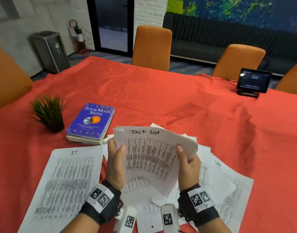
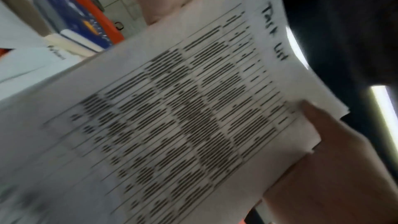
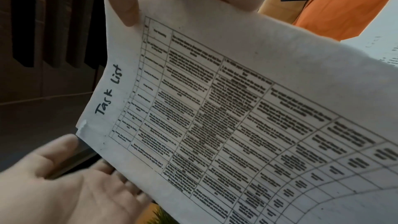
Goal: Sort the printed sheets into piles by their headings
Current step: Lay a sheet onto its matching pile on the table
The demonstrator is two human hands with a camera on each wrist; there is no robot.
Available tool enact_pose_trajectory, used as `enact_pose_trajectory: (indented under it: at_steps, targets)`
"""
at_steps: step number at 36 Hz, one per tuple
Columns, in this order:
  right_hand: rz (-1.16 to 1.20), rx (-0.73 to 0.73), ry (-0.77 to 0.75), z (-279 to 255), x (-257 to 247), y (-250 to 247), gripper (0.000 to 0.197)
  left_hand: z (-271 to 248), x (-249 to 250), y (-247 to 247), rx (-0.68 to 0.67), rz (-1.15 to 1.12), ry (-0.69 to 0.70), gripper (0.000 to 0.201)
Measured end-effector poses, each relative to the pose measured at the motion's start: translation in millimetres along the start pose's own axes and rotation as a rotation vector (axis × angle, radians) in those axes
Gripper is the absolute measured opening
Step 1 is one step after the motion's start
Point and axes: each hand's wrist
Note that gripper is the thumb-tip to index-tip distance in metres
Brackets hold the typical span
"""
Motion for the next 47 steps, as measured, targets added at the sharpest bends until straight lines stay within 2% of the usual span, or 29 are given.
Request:
enact_pose_trajectory:
  at_steps: [4,7,9,11,18,20,24,27,33,36,39,41,43,45,47]
  targets:
    - [0.007,-0.021,-0.016,3.2,-3.8,-0.4,0.036,8.2,22.1,15.2,0.010,0.078,0.141,0.025]
    - [0.015,-0.048,-0.022,6.2,-6.2,-0.2,0.026,14.3,31.6,23.9,0.085,0.207,0.201,0.042]
    - [0.017,-0.069,-0.028,6.8,-8.3,-0.5,0.022,21.9,32.2,24.7,0.167,0.245,0.195,0.046]
    - [0.001,-0.090,-0.050,6.4,-10.2,-1.6,0.026,28.9,31.0,26.2,0.222,0.290,0.183,0.044]
    - [-0.049,-0.179,-0.108,4.5,-12.9,-4.7,0.032,34.5,31.1,27.5,0.276,0.253,0.151,0.036]
    - [-0.052,-0.177,-0.107,4.5,-12.2,-5.0,0.033,35.5,33.6,29.6,0.271,0.281,0.154,0.039]
    - [-0.046,-0.174,-0.101,5.7,-10.1,-4.4,0.026,42.6,33.5,30.4,0.301,0.259,0.112,0.022]
    - [-0.051,-0.180,-0.114,6.1,-10.7,-4.1,0.020,46.0,30.3,29.0,0.323,0.206,0.074,0.022]
    - [-0.065,-0.193,-0.129,6.9,-10.7,-4.6,0.018,43.4,34.1,33.5,0.278,0.119,0.118,0.027]
    - [-0.059,-0.154,-0.075,7.6,-10.6,-4.3,0.011,41.3,35.4,32.8,0.154,0.048,0.125,0.041]
    - [-0.017,-0.102,-0.058,9.4,-14.8,-3.6,0.024,39.1,34.7,28.4,0.024,0.068,0.105,0.061]
    - [0.024,-0.070,-0.074,11.3,-21.7,-2.0,0.021,39.3,35.8,23.9,-0.020,0.096,0.100,0.058]
    - [0.060,-0.061,-0.095,13.6,-29.4,-0.3,0.010,40.0,31.9,19.2,-0.074,0.125,0.078,0.043]
    - [0.101,-0.077,-0.104,13.8,-34.9,1.5,0.007,36.5,29.2,15.4,-0.111,0.138,0.021,0.033]
    - [0.096,-0.098,-0.124,12.1,-36.5,3.0,0.007,31.4,24.7,12.1,-0.065,0.126,-0.021,0.029]
Point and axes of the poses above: each hand's wrist, its own z-axis towards the middle knuckle, its own y-axis out of the palm, x = y × z, and after that the axes turned 4 degrees about -z, right-handed
